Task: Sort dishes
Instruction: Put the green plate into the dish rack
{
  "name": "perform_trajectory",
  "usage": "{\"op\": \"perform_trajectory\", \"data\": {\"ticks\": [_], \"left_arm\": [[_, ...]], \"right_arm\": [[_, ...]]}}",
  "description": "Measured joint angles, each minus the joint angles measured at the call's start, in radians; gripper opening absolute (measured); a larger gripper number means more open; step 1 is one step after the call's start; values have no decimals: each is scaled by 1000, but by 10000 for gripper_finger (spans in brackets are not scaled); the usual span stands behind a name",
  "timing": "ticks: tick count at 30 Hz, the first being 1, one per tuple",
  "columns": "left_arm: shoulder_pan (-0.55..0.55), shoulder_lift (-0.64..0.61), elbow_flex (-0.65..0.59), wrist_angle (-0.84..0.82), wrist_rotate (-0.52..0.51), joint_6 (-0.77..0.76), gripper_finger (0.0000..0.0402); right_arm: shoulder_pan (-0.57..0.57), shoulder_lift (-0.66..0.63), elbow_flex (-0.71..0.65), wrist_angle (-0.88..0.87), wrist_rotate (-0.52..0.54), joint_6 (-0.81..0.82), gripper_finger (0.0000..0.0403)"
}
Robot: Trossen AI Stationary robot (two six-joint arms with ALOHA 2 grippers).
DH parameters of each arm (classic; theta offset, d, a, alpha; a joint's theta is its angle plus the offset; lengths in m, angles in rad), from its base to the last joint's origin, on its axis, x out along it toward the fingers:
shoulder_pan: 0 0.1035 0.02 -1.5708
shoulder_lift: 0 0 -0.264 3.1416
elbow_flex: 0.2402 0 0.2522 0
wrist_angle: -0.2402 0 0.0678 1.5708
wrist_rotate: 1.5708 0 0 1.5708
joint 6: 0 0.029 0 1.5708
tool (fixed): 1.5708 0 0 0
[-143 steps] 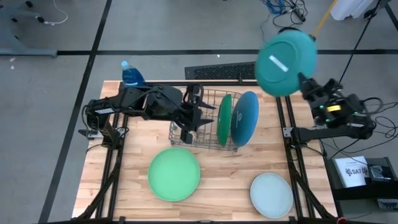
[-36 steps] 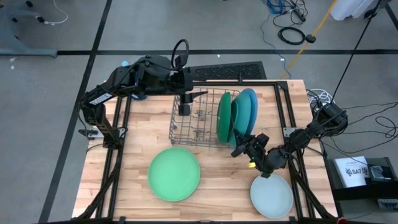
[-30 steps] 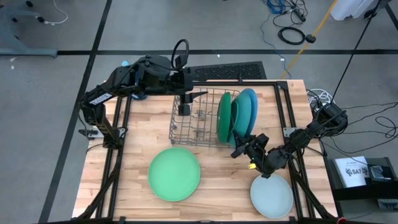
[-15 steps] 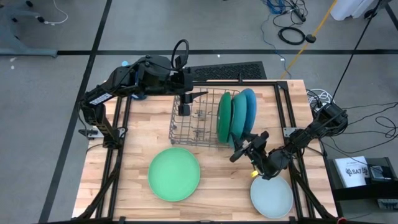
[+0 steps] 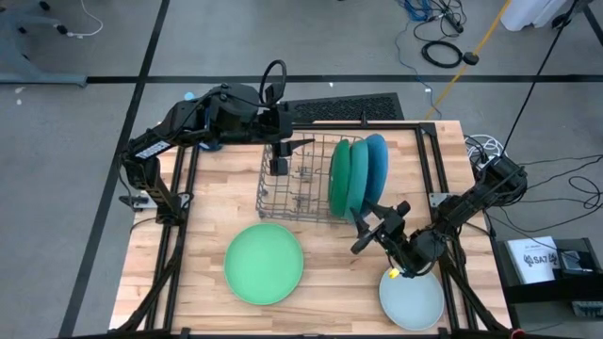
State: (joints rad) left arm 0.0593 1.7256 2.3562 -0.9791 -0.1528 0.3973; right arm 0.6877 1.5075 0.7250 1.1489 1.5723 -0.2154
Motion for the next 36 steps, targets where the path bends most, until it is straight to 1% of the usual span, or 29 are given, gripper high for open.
{"op": "perform_trajectory", "data": {"ticks": [6, 14, 17, 19, 21, 23, 26, 27, 31, 36], "left_arm": [[0, 0, 0, -8, 0, 0, 182], [0, 0, 0, -8, 0, -1, 182], [0, 0, 0, -8, 0, -1, 182], [0, 0, 0, -8, 0, -1, 182], [0, 0, 0, -8, 0, -1, 182], [0, 0, 0, -8, 0, -1, 182], [0, 0, 0, -8, 0, -1, 182], [0, 0, 0, -8, 0, 0, 182], [0, 0, 0, -8, 0, 0, 182], [0, 0, 0, -12, 0, 0, 182]], "right_arm": [[37, -47, 1, 7, -5, -41, 214], [101, -98, 1, 7, -4, -124, 203], [116, -118, 1, 5, -3, -158, 192], [120, -134, 1, 6, -3, -187, 174], [118, -147, 1, 4, -3, -223, 144], [111, -157, 1, 1, -3, -267, 101], [103, -164, 1, -1, -2, -350, 25], [97, -166, 1, -1, -1, -381, 13], [54, -168, 1, -3, -1, -421, 5], [30, -168, 1, -88, -1, -396, 1]]}}
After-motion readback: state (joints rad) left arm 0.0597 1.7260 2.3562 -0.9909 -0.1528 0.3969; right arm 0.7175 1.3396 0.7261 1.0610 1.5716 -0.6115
